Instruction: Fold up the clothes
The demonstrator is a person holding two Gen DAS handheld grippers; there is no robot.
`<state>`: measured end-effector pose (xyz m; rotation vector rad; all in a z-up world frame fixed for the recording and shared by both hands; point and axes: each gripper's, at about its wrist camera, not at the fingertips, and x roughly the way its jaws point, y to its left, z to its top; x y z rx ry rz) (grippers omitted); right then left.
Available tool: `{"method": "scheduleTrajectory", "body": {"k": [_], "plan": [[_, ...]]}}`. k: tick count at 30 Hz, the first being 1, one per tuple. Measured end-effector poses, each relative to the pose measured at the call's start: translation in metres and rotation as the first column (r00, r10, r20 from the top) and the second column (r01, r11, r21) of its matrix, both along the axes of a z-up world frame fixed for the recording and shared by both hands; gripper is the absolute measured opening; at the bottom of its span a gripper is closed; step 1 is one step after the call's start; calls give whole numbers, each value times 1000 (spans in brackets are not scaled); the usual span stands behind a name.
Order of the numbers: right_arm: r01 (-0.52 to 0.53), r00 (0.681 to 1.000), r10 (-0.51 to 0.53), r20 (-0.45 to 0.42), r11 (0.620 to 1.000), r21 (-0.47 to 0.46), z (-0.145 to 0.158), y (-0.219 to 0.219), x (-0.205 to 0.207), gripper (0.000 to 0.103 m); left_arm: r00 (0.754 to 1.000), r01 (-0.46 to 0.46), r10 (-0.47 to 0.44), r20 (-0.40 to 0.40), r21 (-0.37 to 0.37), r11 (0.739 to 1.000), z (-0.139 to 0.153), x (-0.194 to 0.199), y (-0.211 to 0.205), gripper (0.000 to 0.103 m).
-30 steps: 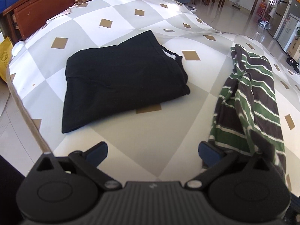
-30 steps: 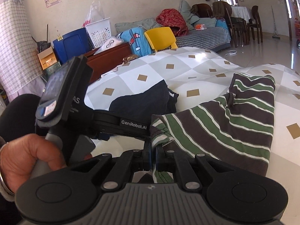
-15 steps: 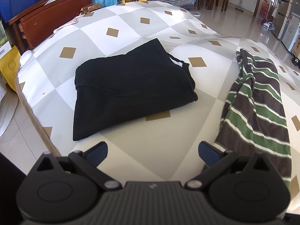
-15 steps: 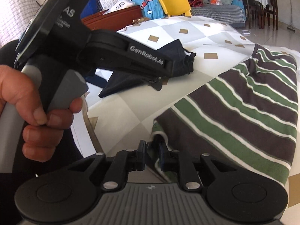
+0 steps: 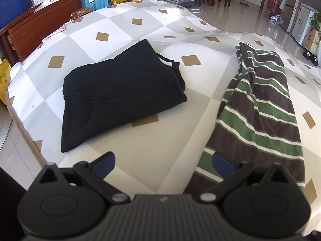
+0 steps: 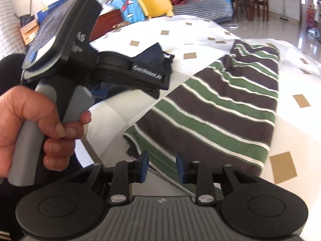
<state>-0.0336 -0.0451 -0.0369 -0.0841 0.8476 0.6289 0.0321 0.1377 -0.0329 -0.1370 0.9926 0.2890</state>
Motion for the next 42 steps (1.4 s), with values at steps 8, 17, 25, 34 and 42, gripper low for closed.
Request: {"method": "scheduleTrajectory", "body": {"k": [8,17,25,34,42], "plan": [[256,967,-257,-4,966,-39,-12,-34,24,32,995,95,-95,-25,3,995,-9,5,-26,103],[261,965,-262,6,958,-117,-24,-32,21,35,987,144,-142,-76,27,989,-26,-6,-39,103],[222,975,-218,41,957,-187,-26,-26,17,35,988,127,-127,-91,-6,992,-31,-17,-33,103],[224,975,-219,47,949,-223,-25,-22,16,36,989,87,-87,-118,-9,996,-31,-29,-21,103],[222,975,-216,52,943,-249,-26,-20,15,37,992,36,-32,-122,29,999,-28,-34,-9,103]]}}
